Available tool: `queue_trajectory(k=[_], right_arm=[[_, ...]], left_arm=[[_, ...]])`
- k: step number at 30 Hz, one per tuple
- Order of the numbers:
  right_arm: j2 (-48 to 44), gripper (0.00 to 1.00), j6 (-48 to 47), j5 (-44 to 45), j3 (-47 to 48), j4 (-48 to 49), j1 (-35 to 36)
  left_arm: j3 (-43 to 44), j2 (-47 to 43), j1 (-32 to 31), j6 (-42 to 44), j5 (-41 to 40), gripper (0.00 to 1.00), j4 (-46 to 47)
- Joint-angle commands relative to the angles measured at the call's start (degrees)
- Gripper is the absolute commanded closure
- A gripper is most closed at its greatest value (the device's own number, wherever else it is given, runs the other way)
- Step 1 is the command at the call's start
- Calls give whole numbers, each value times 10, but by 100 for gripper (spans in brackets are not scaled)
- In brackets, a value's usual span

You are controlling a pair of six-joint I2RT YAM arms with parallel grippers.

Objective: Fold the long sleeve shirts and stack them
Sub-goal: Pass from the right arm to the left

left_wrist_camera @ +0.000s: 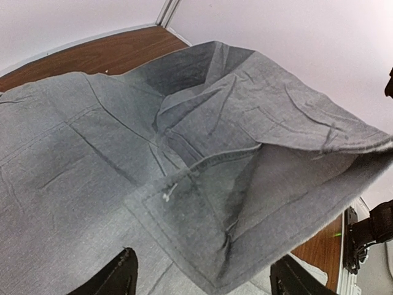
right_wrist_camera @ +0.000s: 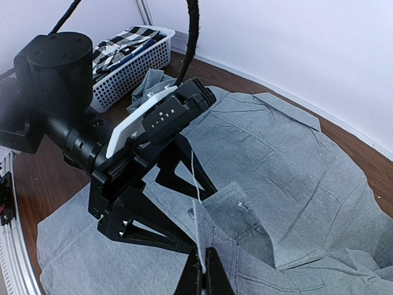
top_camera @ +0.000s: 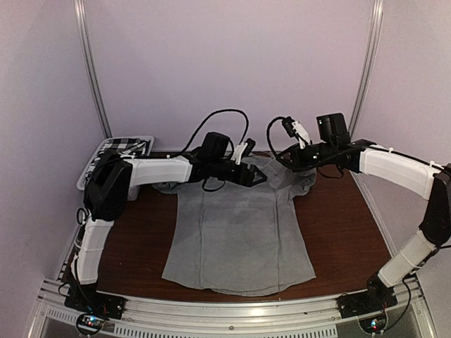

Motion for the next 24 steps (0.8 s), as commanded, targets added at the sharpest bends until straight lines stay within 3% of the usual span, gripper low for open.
queue_trajectory(k=[1, 17, 22, 24], right_arm=[[-18, 100, -6, 6, 1, 0, 4], [6, 100, -6, 9, 11, -12, 4], [15, 100, -5, 11, 20, -17, 4], [21, 100, -4, 16, 24, -18, 3]], left_arm=[[36, 26, 3, -9, 45, 25, 29], [50, 34, -4, -9, 73, 37, 83], [51, 37, -5, -10, 74, 49, 85], [53, 37, -5, -12, 76, 62, 88]])
